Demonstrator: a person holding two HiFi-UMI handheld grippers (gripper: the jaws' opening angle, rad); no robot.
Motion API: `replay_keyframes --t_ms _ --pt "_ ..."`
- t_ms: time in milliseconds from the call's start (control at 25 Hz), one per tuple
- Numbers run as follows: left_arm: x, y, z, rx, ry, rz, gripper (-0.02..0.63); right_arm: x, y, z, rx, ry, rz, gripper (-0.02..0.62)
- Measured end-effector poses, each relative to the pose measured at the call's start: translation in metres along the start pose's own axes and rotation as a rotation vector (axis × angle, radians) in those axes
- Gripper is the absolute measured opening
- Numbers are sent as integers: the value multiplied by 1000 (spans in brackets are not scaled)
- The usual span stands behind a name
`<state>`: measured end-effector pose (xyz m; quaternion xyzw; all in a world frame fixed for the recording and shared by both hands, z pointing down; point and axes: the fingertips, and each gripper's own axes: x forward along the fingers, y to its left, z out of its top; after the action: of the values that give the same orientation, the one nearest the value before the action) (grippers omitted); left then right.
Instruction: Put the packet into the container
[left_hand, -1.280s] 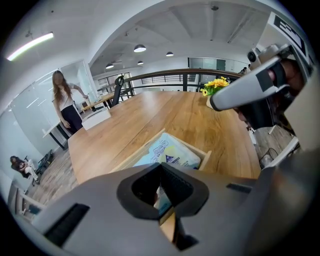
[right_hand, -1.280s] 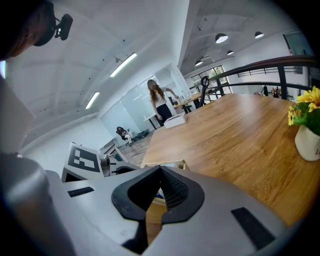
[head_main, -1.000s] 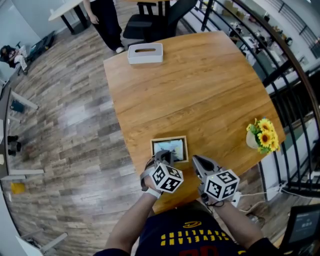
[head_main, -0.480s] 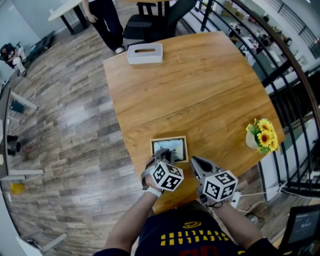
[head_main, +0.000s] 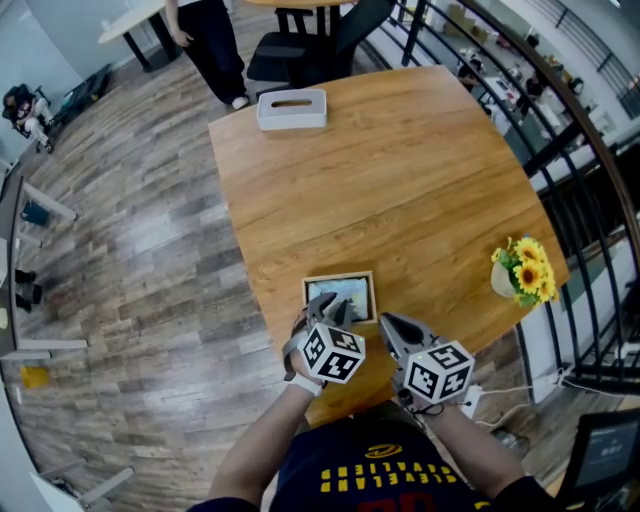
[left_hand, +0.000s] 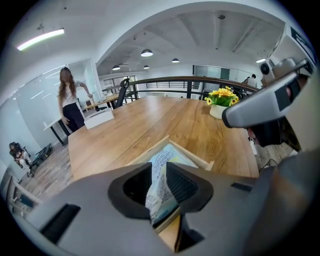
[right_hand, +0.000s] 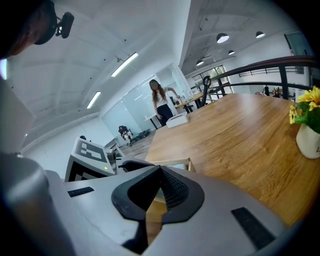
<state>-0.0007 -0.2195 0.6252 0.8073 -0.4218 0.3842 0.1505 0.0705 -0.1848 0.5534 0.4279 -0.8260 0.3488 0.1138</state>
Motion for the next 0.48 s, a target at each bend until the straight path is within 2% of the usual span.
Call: replay_keyframes --t_ms 280,480 --pt "-26 -4 15 -68 -72 -25 77 -3 3 0 -3 -9 2 9" --pt "-52 -10 17 -158 -132 -65 77 -6 8 1 -12 -17 2 9"
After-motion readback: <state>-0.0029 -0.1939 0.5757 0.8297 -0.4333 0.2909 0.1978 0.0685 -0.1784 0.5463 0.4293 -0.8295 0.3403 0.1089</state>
